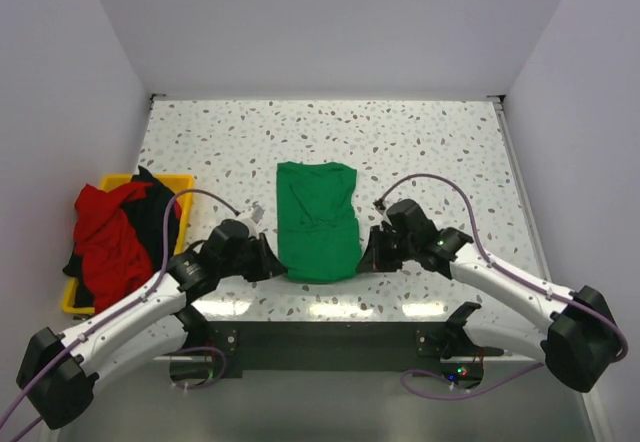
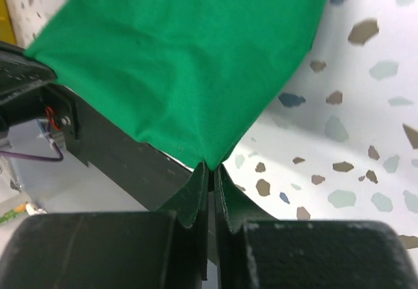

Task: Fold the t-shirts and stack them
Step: Fold the tshirt

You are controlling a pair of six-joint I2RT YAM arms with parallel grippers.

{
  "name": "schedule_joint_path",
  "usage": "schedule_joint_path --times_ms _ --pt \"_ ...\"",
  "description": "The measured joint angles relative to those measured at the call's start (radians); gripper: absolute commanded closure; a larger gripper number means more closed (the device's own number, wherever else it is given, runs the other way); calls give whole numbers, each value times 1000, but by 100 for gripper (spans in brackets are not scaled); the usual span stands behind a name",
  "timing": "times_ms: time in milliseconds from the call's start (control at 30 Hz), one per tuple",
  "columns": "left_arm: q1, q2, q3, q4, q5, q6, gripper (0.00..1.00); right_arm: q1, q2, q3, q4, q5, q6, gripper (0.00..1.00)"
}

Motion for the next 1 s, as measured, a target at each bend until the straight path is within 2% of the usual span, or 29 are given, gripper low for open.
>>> schedule_joint_path --times_ms 233,467,733,1000 --pt "13 193 198 -17 -21 54 100 -14 136 225 -43 36 -43 100" --pt "139 419 457 -10 24 152 100 -140 299 440 -46 20 -80 100" --pt "303 694 676 22 81 213 100 -282 638 792 -60 -28 -114 100" --pt "419 995 878 106 122 214 100 -377 1064 1246 -104 -91 -121 100"
